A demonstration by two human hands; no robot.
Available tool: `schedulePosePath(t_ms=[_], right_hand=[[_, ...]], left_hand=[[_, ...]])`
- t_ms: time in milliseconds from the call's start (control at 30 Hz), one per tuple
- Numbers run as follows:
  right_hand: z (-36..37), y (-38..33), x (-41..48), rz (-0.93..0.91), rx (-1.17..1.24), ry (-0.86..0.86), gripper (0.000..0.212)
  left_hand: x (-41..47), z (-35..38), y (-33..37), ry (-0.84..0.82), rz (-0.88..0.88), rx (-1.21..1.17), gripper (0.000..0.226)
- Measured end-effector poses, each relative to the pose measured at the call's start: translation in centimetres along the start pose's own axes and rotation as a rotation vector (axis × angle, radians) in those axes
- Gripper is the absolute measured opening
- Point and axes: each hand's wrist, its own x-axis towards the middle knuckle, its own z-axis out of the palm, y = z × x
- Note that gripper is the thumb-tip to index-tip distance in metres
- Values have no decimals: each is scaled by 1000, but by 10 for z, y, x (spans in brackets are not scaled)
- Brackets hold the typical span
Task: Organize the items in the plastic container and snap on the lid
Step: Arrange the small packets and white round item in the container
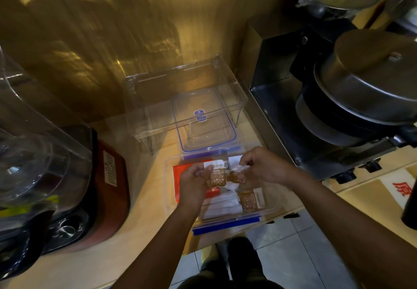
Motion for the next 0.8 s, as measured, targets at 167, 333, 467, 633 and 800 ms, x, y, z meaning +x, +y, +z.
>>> schedulePosePath(t_ms=[167,333,467,633,800], right_hand=[[-5,3,-6,5,276,-71,12],[7,4,3,15,331,39,9],[18,3,9,11,319,172,17],[27,6,14,22,332,214,23],[35,9,12,-25,287,166,28]], left_hand=[[1,5,6,-33,6,-5,19],[-2,7,7,-127,-51,21,20],[-4,8,3,-154,-53,22,21],[-5,7,-1,-199,-44,46,6],[-8,11,-5,-58,-83,21,15]])
